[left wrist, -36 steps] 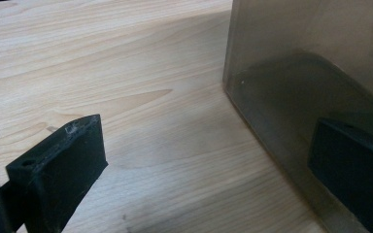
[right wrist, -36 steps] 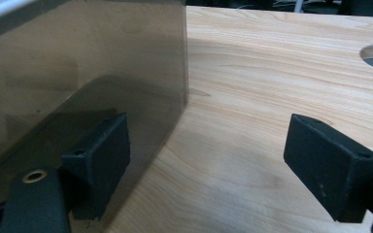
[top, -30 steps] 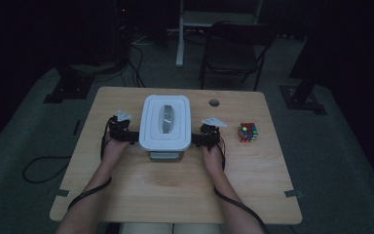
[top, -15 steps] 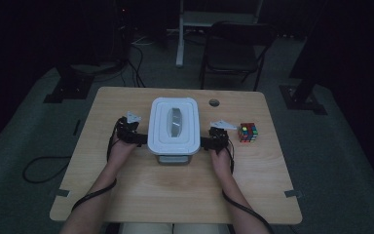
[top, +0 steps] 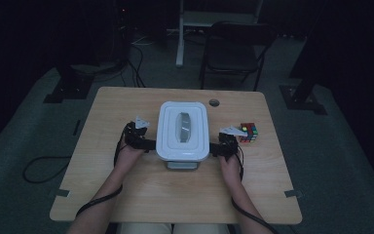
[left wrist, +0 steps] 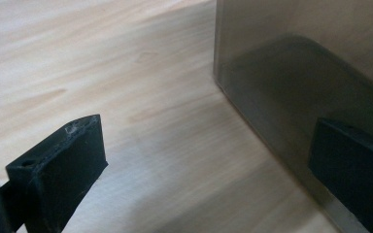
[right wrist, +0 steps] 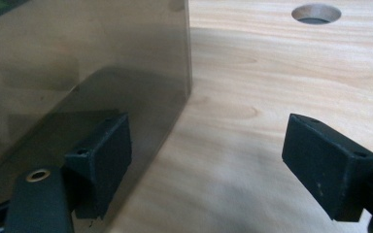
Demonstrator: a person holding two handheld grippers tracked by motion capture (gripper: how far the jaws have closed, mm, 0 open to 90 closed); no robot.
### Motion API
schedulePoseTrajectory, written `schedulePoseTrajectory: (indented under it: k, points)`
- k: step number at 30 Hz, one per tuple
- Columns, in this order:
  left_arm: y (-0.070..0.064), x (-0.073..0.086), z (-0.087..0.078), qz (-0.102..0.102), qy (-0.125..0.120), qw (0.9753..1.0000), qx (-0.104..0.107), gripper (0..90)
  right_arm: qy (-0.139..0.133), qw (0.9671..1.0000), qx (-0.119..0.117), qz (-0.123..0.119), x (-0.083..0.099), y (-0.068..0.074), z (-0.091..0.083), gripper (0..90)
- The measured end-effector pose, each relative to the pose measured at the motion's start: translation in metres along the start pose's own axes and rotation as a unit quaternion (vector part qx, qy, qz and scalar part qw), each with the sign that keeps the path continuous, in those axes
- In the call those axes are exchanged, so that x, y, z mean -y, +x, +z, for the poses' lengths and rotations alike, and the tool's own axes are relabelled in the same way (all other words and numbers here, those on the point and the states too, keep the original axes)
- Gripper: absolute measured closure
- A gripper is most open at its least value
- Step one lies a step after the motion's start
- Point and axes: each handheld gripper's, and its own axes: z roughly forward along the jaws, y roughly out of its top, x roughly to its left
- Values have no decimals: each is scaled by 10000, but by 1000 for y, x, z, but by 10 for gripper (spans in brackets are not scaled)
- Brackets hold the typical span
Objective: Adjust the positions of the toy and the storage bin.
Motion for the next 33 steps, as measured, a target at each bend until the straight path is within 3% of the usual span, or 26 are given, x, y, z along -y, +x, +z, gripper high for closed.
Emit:
schedulePoseTrajectory:
  k: [6,12,15,17,21,33]
  points:
    - [-10,6,-7,-8,26,10000,31,11,196,9997,-96,-65,13,1,-15,180]
    - [-4,7,-6,7,22,9999,163,9,235,9994,-77,-231,18,-1,-20,133]
    - [2,0,-1,24,120,9999,109,9,191,9994,80,-288,11,-8,-14,136]
    - [5,-4,2,-73,95,9998,137,9,161,9995,94,-253,6,-12,-11,135]
    - [8,-9,6,-83,87,9999,67,9,181,9994,136,-243,-1,-14,-5,135]
    - [15,-29,17,-142,4,9999,81,9,247,9997,20,-80,-21,-23,18,132]
